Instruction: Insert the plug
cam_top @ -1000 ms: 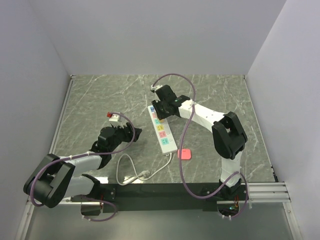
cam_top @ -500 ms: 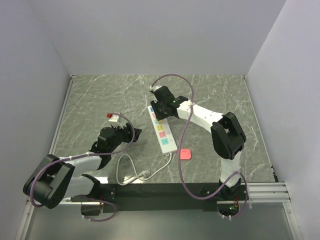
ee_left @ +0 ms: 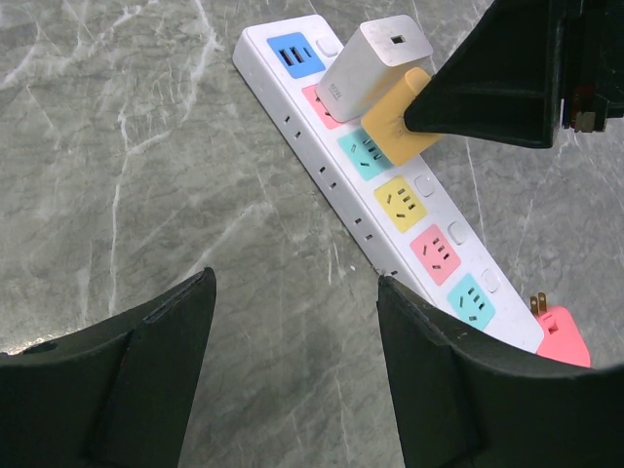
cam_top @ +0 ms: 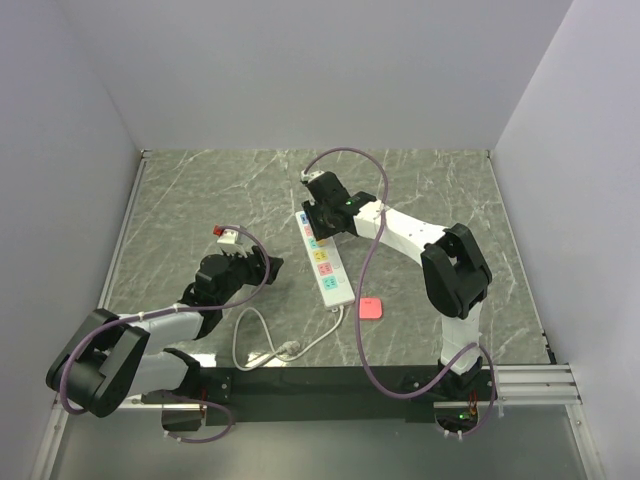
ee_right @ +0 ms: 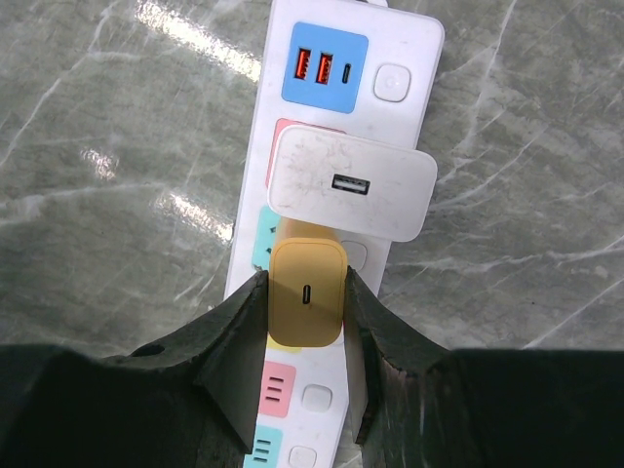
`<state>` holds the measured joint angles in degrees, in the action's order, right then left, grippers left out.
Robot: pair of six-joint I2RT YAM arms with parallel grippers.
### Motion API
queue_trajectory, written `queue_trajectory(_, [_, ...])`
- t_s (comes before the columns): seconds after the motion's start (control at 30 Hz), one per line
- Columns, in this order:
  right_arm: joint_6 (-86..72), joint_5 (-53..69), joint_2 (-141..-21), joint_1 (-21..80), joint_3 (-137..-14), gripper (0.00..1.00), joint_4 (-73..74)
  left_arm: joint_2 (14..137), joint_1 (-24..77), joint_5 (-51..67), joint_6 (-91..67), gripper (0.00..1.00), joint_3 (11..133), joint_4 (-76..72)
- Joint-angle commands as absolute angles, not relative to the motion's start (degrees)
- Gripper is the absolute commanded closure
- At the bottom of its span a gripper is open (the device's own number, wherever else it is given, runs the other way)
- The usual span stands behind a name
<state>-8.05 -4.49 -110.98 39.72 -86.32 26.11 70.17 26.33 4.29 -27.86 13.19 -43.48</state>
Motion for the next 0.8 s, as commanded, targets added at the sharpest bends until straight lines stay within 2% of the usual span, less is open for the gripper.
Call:
queue_trajectory(0.0, [-8.26, -5.71, -112.59, 39.37, -86.66, 1.00, 25.23, 69.08, 26.19, 5.19, -27.07, 0.27, 12.83, -46.05])
queue_trajectory(0.77, [-9.93, -9.40, -113.82, 39.99, -78.05, 1.00, 21.27, 69.61, 26.19, 5.19, -26.81, 0.27, 12.83, -46.14])
